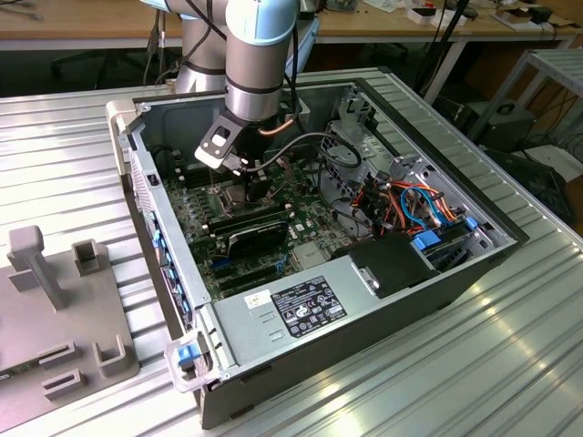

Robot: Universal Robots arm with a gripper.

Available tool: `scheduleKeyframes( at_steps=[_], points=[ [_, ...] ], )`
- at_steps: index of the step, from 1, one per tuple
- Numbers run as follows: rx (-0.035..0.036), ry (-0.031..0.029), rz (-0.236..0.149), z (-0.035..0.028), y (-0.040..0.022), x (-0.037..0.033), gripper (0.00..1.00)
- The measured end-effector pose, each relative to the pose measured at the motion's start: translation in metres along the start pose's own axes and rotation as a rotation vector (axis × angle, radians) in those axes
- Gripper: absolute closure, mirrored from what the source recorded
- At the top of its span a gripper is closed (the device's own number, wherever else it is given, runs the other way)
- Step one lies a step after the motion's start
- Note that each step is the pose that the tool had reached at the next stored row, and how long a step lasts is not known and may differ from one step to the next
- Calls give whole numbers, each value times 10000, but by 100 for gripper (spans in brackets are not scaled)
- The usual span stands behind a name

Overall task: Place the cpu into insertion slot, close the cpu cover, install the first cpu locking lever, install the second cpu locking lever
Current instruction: 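Place the cpu into insertion slot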

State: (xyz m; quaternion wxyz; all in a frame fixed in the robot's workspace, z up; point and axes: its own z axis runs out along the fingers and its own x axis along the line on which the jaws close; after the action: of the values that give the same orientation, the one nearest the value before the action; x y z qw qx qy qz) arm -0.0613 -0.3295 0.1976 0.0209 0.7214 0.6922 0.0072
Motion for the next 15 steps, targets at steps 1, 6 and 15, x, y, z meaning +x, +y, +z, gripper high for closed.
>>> scheduleKeyframes(
  at_steps=[1,6,15],
  points=[
    [0,0,0,0,0,0,45],
    [-2,1,0,-22,1,0,45],
    [0,0,0,-60,3,-1,45]
  ],
)
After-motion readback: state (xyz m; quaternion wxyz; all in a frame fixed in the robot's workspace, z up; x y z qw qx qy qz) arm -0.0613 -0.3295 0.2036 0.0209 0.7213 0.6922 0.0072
